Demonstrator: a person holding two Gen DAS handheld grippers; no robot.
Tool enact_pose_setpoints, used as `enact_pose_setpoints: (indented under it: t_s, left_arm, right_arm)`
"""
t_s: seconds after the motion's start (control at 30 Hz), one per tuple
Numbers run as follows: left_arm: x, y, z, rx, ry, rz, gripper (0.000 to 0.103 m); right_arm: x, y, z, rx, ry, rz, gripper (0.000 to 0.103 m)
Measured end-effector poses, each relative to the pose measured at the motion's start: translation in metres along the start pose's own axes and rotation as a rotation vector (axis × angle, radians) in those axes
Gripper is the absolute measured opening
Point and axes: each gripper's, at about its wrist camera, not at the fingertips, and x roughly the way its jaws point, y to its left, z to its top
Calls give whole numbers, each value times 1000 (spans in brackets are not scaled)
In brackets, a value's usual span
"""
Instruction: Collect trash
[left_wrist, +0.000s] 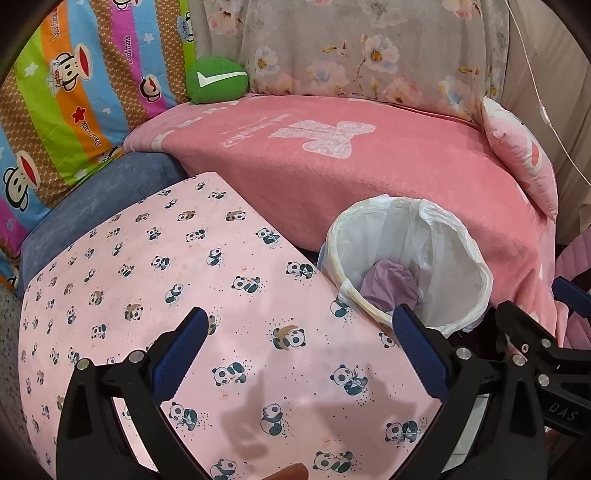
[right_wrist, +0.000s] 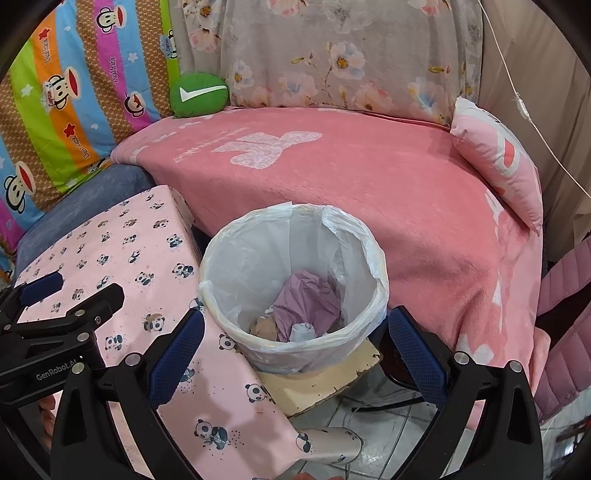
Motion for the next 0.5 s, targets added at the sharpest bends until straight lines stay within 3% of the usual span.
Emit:
enact_pose_setpoints:
  t_s: [0.5]
  left_arm:
    - [0, -3, -3, -13, -4, 24, 96]
  right_arm:
    - [1, -4, -4, -3, 10, -3, 99]
